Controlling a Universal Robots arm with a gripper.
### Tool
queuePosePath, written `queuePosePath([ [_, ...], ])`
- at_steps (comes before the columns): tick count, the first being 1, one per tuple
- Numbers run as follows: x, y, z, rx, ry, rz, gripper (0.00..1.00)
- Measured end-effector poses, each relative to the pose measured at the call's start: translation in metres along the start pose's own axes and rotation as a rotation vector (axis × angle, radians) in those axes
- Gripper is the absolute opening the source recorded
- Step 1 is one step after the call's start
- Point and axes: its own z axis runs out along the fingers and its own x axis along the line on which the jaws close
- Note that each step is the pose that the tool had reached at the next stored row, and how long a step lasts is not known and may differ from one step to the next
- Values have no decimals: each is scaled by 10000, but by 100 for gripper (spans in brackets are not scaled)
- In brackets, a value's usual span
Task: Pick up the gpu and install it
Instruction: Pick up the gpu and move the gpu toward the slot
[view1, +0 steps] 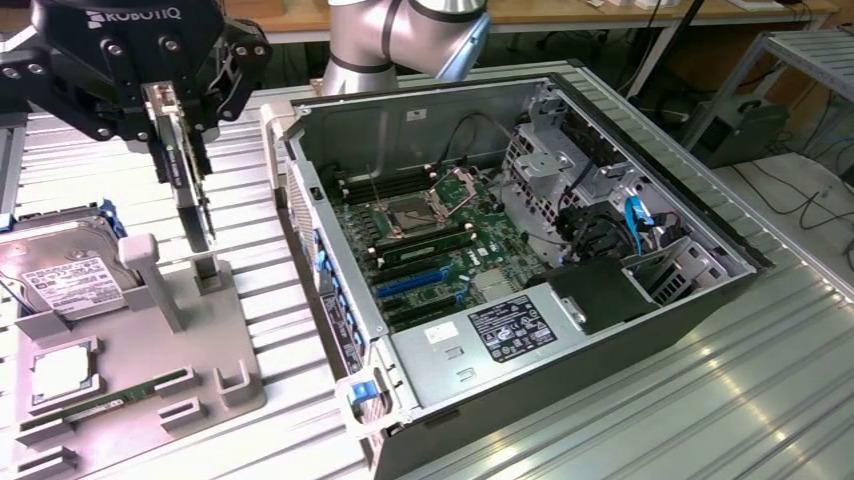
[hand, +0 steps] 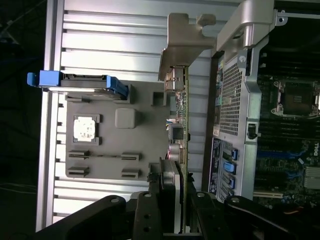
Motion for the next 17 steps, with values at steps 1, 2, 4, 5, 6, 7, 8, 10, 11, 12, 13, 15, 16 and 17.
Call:
queuePosePath([
  [1,-32,-2,-1,1,1,0,28],
  [2,-54,-4,-1,0,1,-1,28],
  [4,-99,-7,-1,1,0,0,28],
  [5,-125,-9,-1,2,2,0,28],
  [6,-142,-10,-1,0,0,-1,28],
  [7,-171,-12,-1,1,1,0,28],
  [8,-198,-14,-1,0,1,0,28],
  [10,-248,-17,-1,1,1,0,28],
  [11,-271,-19,-1,1,1,0,28],
  [12,-292,-20,0,0,0,0,28],
  [13,-317,-22,-1,1,1,0,28],
  [15,-363,-25,-1,1,1,0,28],
  [16,-384,-27,-1,1,1,0,28],
  [17,-405,-28,0,1,0,0,28],
])
